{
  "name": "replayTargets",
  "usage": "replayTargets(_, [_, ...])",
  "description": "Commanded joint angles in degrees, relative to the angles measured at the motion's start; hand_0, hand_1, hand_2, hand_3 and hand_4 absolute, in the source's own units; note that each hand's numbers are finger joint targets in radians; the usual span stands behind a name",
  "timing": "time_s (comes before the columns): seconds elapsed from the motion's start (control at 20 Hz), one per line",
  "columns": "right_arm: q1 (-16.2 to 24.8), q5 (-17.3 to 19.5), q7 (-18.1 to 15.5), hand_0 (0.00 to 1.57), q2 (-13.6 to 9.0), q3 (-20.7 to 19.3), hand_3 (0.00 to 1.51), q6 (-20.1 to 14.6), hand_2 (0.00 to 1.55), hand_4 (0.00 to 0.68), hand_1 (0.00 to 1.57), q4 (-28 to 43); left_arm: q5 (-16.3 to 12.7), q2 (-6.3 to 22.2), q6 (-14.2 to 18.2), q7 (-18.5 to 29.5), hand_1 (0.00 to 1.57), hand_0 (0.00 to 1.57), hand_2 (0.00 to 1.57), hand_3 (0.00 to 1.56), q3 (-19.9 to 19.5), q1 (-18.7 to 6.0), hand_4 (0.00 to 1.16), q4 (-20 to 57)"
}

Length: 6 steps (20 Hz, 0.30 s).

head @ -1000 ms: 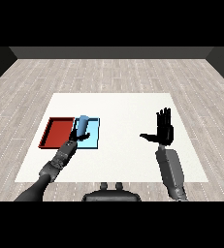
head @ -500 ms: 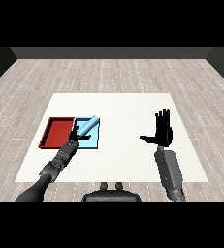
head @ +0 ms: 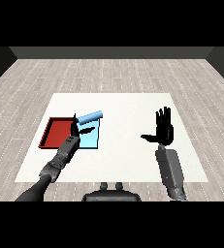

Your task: Pick the blue can and put it in the blue box

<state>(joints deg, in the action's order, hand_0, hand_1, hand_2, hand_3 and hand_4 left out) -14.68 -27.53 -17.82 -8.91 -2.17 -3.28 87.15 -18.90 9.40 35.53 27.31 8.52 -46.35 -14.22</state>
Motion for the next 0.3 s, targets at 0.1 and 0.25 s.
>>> replayTargets(0.1, [0.95,1.96,-2.22,0.0,0.45,1.59,0.0,1.58,0.0,0.0,0.0,-2.73,-2.96,-2.25,-12.64,13.8,0.0,0.0,0.0,0.0,-1.8,2.2,0.0,-12.96])
replayTargets(0.25, [5.05,3.35,-2.13,0.0,0.75,3.86,0.0,2.26,0.0,0.0,0.0,-0.86,-3.27,-2.12,-16.4,18.36,0.0,0.0,0.0,0.0,-0.6,8.51,0.0,-20.71])
